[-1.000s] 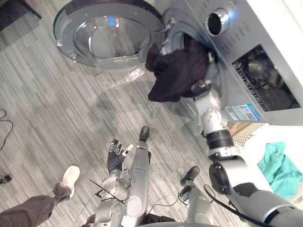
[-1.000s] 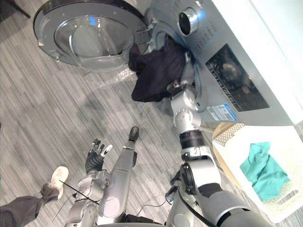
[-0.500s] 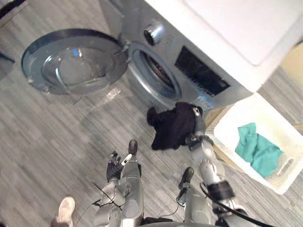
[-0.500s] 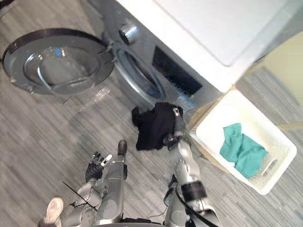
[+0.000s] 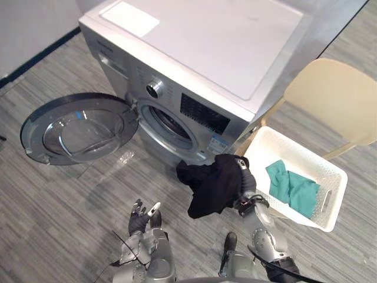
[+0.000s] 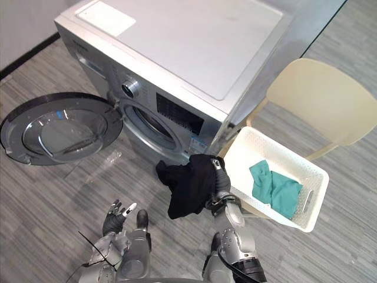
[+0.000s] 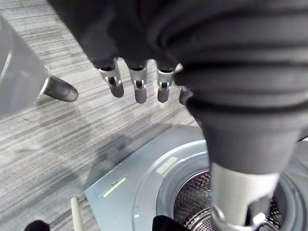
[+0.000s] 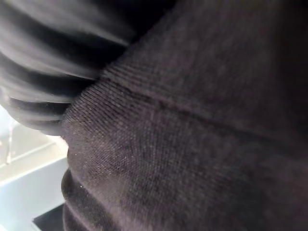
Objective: Pick up the laundry basket with both hands and put the clothes into the washing machine.
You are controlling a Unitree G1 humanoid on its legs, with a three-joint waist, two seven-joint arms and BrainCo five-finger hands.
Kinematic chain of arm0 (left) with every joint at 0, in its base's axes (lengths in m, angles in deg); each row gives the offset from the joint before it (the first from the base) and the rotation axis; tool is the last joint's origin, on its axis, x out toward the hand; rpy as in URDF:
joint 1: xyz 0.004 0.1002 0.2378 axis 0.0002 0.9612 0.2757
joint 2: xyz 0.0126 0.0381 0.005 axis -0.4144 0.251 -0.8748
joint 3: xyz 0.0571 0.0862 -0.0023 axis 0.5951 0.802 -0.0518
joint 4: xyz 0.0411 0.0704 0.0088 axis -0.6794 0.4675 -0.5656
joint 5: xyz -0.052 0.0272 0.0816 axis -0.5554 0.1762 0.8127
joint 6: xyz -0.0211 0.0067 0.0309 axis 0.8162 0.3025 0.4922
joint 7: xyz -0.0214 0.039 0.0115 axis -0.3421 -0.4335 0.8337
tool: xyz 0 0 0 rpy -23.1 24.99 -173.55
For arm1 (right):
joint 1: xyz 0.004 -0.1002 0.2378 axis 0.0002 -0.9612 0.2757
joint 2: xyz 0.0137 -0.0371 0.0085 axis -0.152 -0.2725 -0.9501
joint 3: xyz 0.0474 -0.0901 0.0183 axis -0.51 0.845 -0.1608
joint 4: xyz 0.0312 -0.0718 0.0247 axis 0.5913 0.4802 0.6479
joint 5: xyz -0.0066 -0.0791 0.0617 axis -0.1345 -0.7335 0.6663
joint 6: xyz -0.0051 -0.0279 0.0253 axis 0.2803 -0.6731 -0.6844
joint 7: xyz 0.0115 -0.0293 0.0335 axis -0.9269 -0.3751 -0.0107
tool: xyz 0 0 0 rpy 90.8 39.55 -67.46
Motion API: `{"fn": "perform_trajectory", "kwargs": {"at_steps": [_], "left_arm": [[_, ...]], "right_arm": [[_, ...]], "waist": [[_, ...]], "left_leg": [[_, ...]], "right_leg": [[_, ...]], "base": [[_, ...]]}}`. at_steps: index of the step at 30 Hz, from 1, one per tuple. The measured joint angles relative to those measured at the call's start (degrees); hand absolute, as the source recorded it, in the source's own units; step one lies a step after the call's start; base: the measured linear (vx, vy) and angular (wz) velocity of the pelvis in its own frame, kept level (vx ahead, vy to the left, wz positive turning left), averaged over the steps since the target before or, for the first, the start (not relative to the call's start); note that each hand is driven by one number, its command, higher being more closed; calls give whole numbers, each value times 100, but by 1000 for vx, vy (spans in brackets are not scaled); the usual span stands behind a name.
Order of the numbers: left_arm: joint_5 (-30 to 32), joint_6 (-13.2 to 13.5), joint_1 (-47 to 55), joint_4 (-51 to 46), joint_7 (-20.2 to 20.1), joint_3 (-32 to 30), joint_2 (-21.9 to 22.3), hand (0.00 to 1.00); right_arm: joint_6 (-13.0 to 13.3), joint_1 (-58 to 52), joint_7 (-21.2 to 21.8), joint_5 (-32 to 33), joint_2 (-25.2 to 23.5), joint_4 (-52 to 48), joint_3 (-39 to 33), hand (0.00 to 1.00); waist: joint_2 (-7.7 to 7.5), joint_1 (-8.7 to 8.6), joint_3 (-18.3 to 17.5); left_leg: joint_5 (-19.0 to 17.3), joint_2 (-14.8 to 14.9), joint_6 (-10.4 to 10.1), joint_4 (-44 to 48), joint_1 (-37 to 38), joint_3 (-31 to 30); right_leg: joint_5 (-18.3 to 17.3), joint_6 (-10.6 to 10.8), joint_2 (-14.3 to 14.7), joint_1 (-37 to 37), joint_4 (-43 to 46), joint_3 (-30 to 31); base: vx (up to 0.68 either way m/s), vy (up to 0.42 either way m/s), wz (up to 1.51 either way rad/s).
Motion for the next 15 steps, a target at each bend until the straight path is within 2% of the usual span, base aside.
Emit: {"fn": "perform_trajectory", "kwargs": {"at_steps": [1,3,4,5,6,8,9,10,11,13,15], "left_arm": [[13,-7,25,0,-5,-47,5,0],[145,-58,43,127,-81,-104,-11,0],[156,-69,34,175,-96,-102,-15,0],[176,-69,65,195,-97,-108,-24,0],[194,-69,77,195,-97,-112,-2,0],[202,-73,199,204,-102,-236,11,0],[205,-78,204,203,-107,-258,56,0],[206,-77,193,195,-115,-247,144,0],[206,-77,189,193,-118,-241,204,0],[216,-77,189,185,-174,-231,342,0],[218,-77,189,160,-212,-233,378,0]], "right_arm": [[-10,-34,16,1,-9,0,3,100],[-23,-215,128,4,-60,-23,-3,100],[-29,-286,144,4,-65,-23,18,100],[-32,-413,161,3,-93,-24,110,100],[-39,-441,165,3,-89,-25,175,100],[-63,-525,210,4,-156,-115,344,100],[-66,-702,232,4,-205,-404,443,100],[-65,-853,287,4,-191,-643,482,100],[-59,-897,340,4,-173,-709,483,100],[-59,-984,371,7,-168,-794,505,100],[-59,-1090,371,7,-175,-926,566,100]], "waist": [[-2,-27,-23],[3,-78,-40],[-5,-91,-45],[-59,-130,-79],[-63,-125,-87],[-77,-180,-120],[-114,-207,-153],[-99,-225,-257],[-97,-239,-350],[24,-292,-493],[59,-346,-532]], "left_leg": [[-71,0,29,118,5,-7],[-440,-14,98,519,130,19],[-478,-13,104,507,249,87],[-477,-64,107,280,558,205],[-474,-99,112,131,717,260],[-391,-121,233,-188,1033,531],[-369,-159,262,-344,1211,635],[-367,-256,264,-401,1227,638],[-361,-296,258,-406,1205,640],[-252,-349,248,-562,1205,680],[-191,-367,246,-591,1189,681]], "right_leg": [[-45,-31,-9,15,69,31],[-94,-278,-73,20,595,197],[4,-409,-107,-184,1042,264],[342,-587,-163,-444,1559,251],[453,-550,-163,-470,1617,245],[178,-228,-32,-621,2235,246],[-303,-193,189,-695,2812,247],[-586,-327,365,-739,2881,252],[-628,-297,359,-738,2796,305],[-797,-279,502,-624,2325,580],[-1030,-399,524,-346,1754,588]], "base": [[0,54,-13],[4,84,-30],[-36,147,-51],[-44,139,-56],[-50,165,-76],[-44,43,-63],[-21,-69,-37],[35,-77,-28],[66,-12,-30],[68,8,-31],[65,-87,-6]]}}
